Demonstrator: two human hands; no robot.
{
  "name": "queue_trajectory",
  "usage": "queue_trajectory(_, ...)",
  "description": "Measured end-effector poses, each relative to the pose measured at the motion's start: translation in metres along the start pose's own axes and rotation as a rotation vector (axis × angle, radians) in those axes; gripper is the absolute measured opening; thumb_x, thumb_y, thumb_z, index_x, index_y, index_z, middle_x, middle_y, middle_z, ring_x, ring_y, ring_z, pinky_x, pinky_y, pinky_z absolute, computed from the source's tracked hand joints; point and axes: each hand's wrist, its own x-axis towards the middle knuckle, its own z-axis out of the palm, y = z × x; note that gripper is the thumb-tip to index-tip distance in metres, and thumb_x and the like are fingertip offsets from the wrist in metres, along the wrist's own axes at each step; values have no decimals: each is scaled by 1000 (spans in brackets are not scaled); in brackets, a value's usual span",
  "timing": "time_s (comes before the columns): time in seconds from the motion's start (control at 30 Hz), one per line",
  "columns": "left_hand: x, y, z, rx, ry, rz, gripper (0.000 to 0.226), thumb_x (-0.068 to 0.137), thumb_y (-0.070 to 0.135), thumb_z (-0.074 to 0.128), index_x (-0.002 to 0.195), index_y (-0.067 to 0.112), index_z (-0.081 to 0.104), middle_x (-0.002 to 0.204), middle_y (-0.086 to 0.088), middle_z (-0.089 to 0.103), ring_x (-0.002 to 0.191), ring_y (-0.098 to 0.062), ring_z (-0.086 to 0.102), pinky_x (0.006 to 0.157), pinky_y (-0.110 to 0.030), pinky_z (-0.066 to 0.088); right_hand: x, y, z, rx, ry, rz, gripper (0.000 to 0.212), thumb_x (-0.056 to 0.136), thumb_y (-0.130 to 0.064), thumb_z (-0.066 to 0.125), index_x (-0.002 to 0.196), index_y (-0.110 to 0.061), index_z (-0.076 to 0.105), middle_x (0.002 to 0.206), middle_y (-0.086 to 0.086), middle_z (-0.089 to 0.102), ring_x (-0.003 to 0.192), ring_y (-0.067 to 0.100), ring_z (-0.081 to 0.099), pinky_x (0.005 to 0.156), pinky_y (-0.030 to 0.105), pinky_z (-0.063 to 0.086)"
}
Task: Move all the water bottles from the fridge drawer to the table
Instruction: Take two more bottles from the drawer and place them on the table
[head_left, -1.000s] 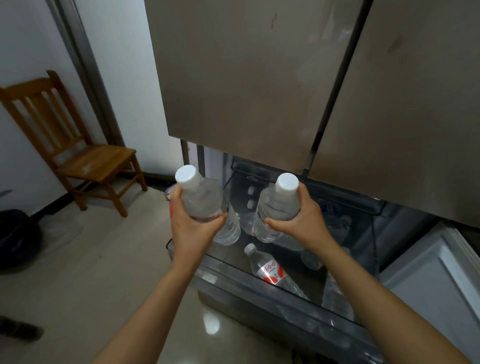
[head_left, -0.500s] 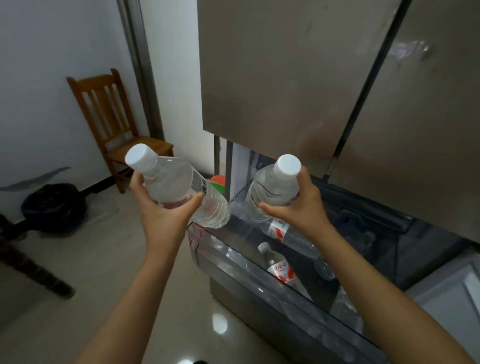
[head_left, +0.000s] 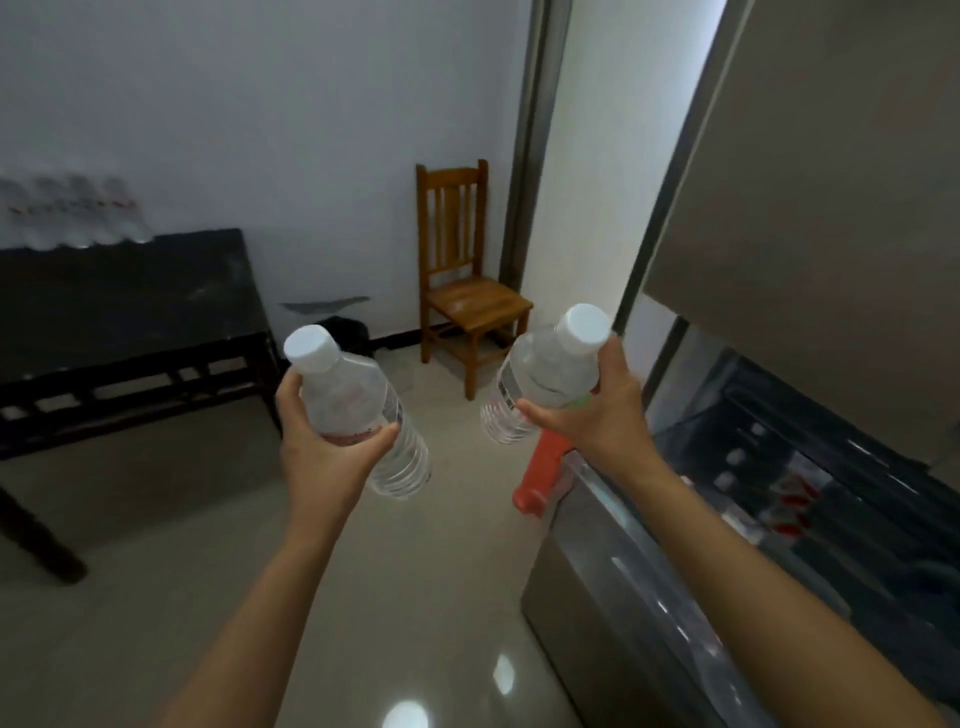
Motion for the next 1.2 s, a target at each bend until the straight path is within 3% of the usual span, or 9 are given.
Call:
queue_trajectory(0.07, 3, -13, -35, 37, 62, -7, 91, 58, 9, 82, 128, 39, 32, 122, 13, 42, 115, -9, 45, 89, -20, 39, 0, -10, 33, 67, -92, -4, 82, 61, -17, 84, 121, -34, 32, 106, -27, 41, 106, 6, 42, 86, 13, 40)
queue_trajectory(0.17, 4, -28, -95, 76, 133, -52, 92, 58, 9, 82, 127, 43, 30, 111, 27, 44, 104, 5, 43, 78, -10, 34, -4, -26, 87, 114, -225, 10, 79, 62, -19, 84, 119, -36, 33, 108, -18, 45, 108, 10, 45, 89, 26, 43)
queue_trajectory(0.27, 2, -38, -157, 137, 184, -81, 92, 59, 11, 82, 123, 50, 29, 105, 47, 39, 96, 15, 43, 78, -11, 34, -11, -43, 139, 135, -330, -21, 77, 62, -20, 83, 115, -42, 33, 106, -21, 45, 105, 10, 46, 85, 24, 43)
queue_trajectory(0.43, -8, -45, -262, 246, 300, -149, 93, 60, 11, 81, 127, 45, 28, 118, 19, 42, 109, -6, 44, 87, -25, 38, -28, -83, 228, 174, -483, -31, 75, 62, -21, 83, 109, -49, 31, 99, -27, 46, 93, 3, 50, 72, 11, 37)
queue_trajectory(0.53, -19, -50, -317, 291, 383, -176, 91, 60, 9, 82, 129, 38, 31, 115, 18, 45, 104, -6, 47, 85, -26, 39, -44, -110, 276, 184, -548, -49, 73, 62, -23, 82, 109, -50, 32, 95, -27, 48, 89, -8, 50, 69, 9, 38)
queue_trajectory(0.6, -26, -52, -346, 293, 431, -193, 89, 61, 8, 81, 128, 40, 32, 106, 24, 47, 97, -2, 48, 80, -21, 39, -54, -125, 305, 198, -602, -62, 72, 62, -23, 82, 108, -50, 33, 95, -26, 49, 88, -4, 52, 70, 9, 38)
queue_trajectory(0.83, -57, -54, -426, 339, 544, -285, 91, 59, 8, 81, 129, 39, 33, 115, 12, 51, 103, -10, 51, 85, -29, 41, -81, -169, 386, 229, -799, -96, 72, 59, -25, 82, 111, -47, 37, 97, -21, 51, 97, 13, 55, 73, 27, 46)
queue_trajectory(1.03, -73, -61, -476, 384, 659, -338, 93, 57, 5, 82, 131, 34, 34, 117, 8, 51, 106, -14, 52, 87, -29, 41, -95, -202, 444, 245, -949, -143, 79, 60, -25, 82, 126, -35, 38, 112, -6, 55, 105, 16, 54, 85, 32, 48)
queue_trajectory(1.2, -57, -69, -517, 418, 731, -370, 92, 57, 6, 82, 129, 37, 34, 116, 8, 54, 104, -14, 54, 85, -27, 41, -91, -235, 499, 287, -1036, -217, 78, 62, -23, 82, 126, -35, 38, 111, -10, 53, 106, 13, 52, 90, 34, 47)
